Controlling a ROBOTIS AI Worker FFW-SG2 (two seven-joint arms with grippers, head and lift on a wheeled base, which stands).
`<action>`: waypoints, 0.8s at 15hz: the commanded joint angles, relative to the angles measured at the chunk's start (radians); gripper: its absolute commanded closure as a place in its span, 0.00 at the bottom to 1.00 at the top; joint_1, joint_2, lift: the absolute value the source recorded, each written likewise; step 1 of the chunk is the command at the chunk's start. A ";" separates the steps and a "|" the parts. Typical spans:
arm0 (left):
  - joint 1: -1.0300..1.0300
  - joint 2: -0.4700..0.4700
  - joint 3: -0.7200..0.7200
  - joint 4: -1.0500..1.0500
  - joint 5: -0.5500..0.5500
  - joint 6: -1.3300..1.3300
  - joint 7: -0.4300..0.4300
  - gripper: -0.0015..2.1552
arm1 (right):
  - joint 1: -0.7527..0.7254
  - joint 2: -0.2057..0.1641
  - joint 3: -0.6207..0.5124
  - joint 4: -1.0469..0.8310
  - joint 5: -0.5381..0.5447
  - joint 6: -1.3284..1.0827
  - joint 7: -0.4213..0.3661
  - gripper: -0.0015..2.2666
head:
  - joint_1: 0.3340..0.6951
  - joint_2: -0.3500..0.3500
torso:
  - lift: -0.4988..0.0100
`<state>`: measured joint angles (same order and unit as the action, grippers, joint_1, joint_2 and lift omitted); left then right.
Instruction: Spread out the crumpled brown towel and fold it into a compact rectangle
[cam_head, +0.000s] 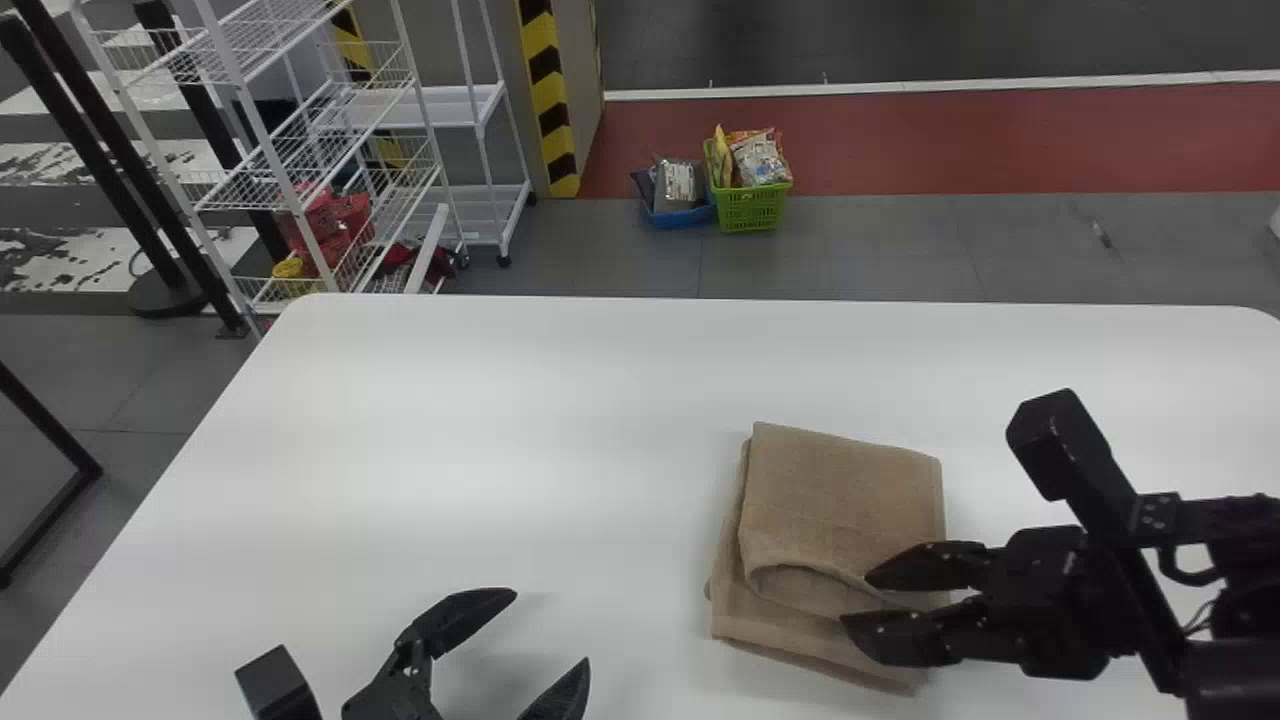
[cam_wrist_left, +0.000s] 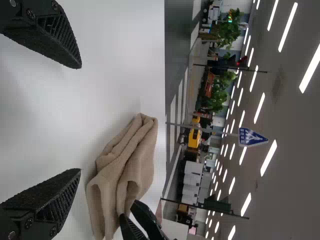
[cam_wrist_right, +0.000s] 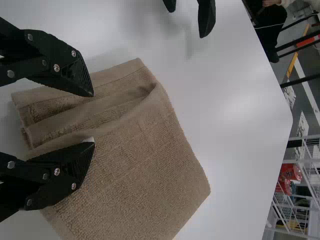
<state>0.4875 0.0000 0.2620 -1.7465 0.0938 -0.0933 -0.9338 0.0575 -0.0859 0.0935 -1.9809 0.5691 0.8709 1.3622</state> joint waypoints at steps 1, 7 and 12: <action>0.002 -0.003 0.000 -0.016 0.000 0.004 0.001 0.03 | -0.002 0.021 -0.074 -0.038 -0.101 0.030 0.005 0.10 | 1.00 0.70 | 0.73; 0.040 -0.003 0.011 -0.108 0.007 0.013 0.018 0.03 | 0.191 0.087 -0.321 -0.153 -0.457 -0.203 -0.324 0.02 | 1.00 0.67 | 0.73; 0.102 -0.003 -0.035 -0.159 0.012 -0.073 0.112 0.04 | 0.370 0.087 -0.414 -0.111 -0.598 -0.645 -0.614 0.03 | 1.00 0.47 | 0.73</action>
<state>0.5697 0.0000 0.2466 -1.8915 0.1031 -0.1333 -0.8410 0.3841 -0.0031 -0.2988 -2.1080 -0.0062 0.3484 0.7649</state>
